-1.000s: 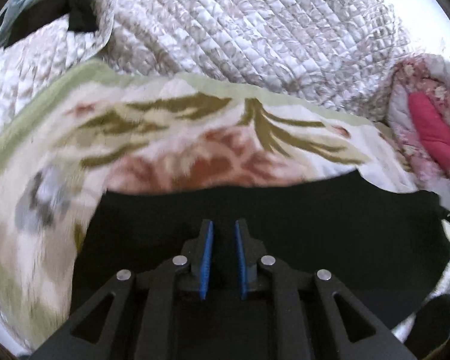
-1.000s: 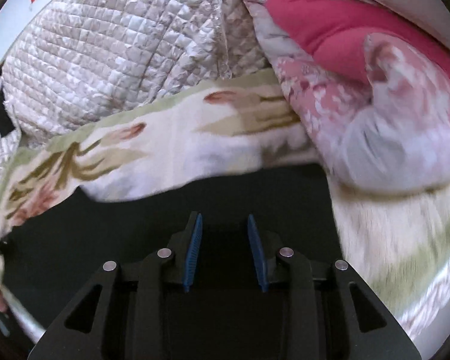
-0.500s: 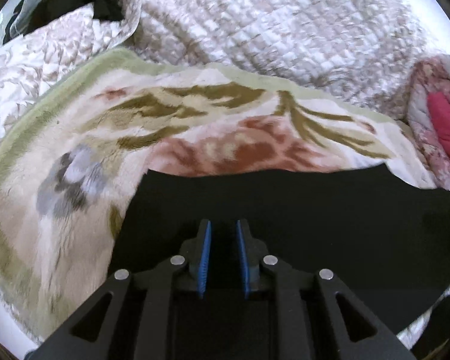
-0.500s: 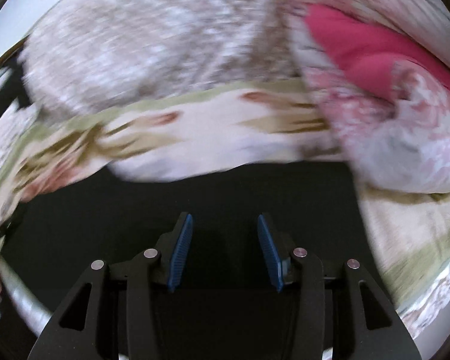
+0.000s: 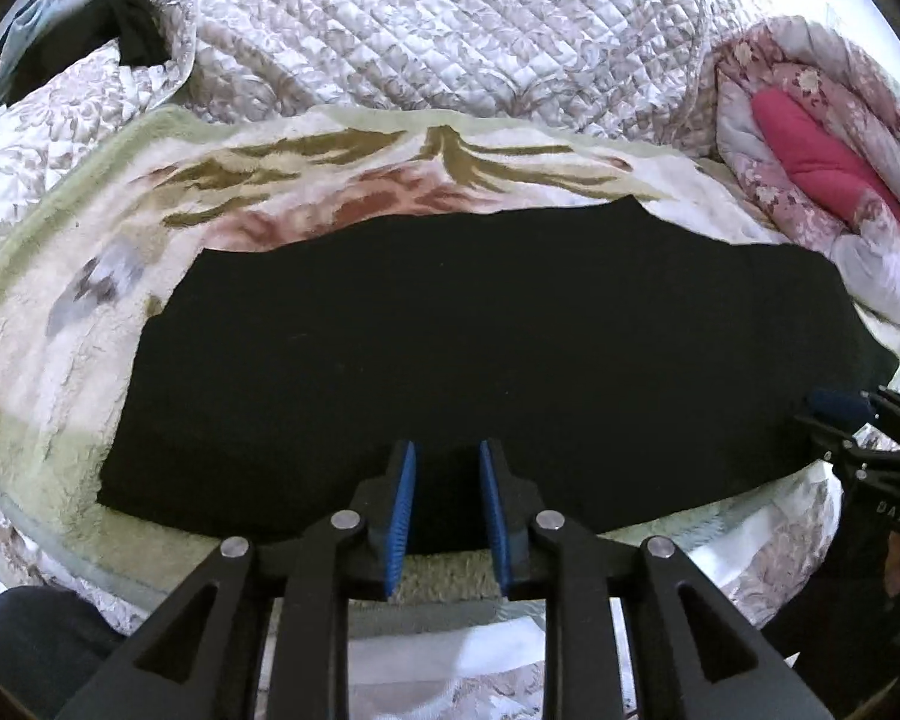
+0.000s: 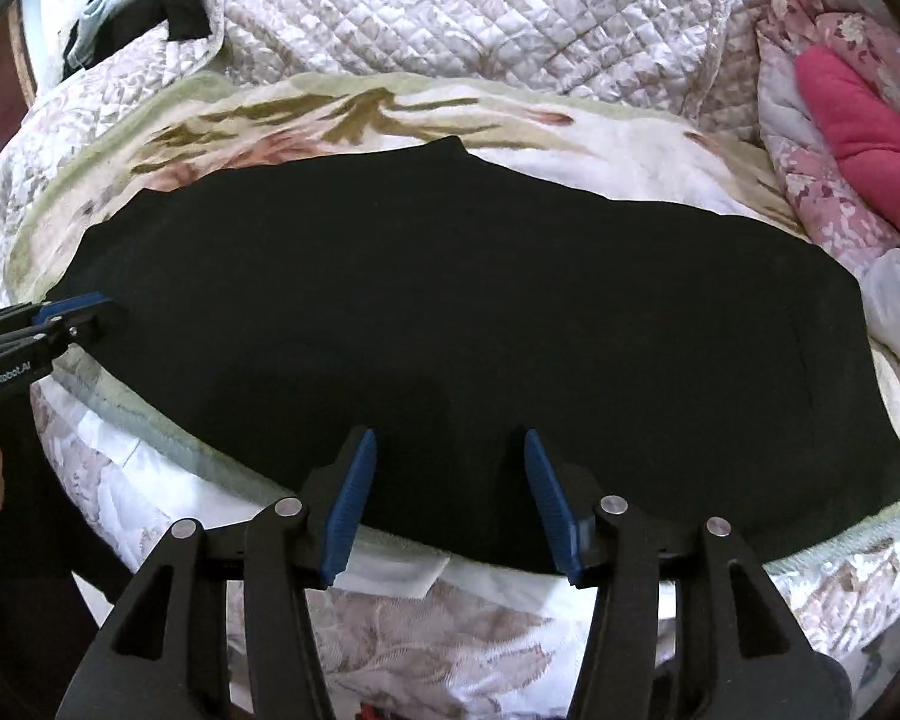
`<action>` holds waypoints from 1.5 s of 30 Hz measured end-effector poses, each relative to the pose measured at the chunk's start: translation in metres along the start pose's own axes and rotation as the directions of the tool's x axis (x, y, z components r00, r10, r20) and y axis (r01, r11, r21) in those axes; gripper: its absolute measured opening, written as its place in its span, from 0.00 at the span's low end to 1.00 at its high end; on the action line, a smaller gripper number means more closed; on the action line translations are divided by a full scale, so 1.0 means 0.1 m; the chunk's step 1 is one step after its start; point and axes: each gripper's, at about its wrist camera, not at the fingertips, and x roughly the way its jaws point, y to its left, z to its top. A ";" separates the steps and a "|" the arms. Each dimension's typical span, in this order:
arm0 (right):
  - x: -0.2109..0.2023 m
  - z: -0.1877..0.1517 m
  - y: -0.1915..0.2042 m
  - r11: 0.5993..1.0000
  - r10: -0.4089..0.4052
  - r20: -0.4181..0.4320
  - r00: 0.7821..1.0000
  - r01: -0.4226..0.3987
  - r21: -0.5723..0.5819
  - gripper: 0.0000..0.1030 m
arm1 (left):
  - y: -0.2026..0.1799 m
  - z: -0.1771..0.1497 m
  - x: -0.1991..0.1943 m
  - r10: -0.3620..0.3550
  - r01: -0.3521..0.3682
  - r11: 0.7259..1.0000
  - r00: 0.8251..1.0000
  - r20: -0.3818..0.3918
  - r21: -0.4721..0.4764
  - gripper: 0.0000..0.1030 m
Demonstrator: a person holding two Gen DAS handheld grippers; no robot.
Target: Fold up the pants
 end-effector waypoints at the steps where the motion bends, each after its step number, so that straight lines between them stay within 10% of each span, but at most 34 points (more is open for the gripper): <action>1: -0.03 0.01 0.01 1.000 0.014 0.015 1.000 -0.014 0.014 0.51 | 0.00 0.01 -0.01 0.001 -0.001 1.000 1.000 0.006 0.002 0.24; 26: 0.11 -0.08 0.15 0.999 -0.018 0.035 0.999 0.020 -0.045 0.66 | -0.10 -0.05 0.09 0.014 -0.014 1.000 1.000 0.002 0.020 0.46; 45: -0.07 -0.11 -0.32 0.985 -0.105 0.062 0.993 0.095 0.144 0.65 | -0.07 -0.03 0.09 0.008 -0.008 1.000 1.000 -0.010 0.014 0.48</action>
